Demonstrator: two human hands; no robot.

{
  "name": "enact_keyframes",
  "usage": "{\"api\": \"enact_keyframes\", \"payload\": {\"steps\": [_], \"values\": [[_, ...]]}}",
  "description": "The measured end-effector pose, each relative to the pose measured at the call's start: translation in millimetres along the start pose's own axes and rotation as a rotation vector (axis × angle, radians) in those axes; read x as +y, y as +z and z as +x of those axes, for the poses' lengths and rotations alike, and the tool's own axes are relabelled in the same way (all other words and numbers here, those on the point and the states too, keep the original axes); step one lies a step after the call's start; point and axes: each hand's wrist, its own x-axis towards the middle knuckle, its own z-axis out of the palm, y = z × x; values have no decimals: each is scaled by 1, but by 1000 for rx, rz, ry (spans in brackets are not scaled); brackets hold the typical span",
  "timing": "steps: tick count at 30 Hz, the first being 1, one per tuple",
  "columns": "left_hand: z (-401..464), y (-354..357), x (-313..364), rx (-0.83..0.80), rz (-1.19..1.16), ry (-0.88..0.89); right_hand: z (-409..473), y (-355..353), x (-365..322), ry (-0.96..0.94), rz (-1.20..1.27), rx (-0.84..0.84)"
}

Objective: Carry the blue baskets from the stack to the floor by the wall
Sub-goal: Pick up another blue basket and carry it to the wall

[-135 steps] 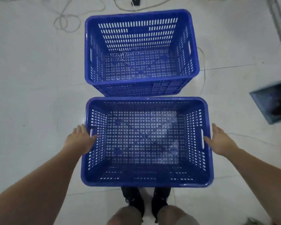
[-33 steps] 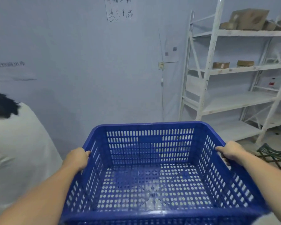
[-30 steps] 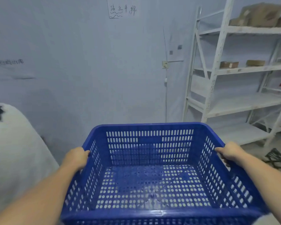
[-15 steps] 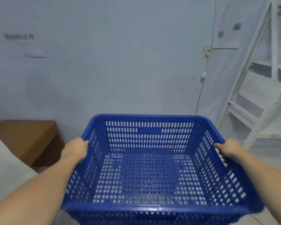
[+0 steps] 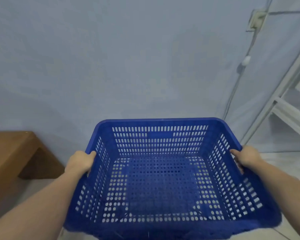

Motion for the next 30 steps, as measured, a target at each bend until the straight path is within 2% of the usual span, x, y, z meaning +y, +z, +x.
{"api": "enact_keyframes", "payload": {"steps": [4, 9, 17, 22, 30], "values": [[47, 39, 38, -72, -79, -48, 64, 31, 0, 19, -35, -12], [105, 111, 60, -117, 6, -99, 148, 84, 11, 24, -45, -66], [206, 246, 29, -106, -54, -279, 249, 206, 40, 61, -47, -131], [263, 321, 14, -112, -28, -272, 291, 277, 55, 70, -87, -117], [302, 383, 6, -119, 110, -207, 322, 354, 89, 150, -64, -132]]}}
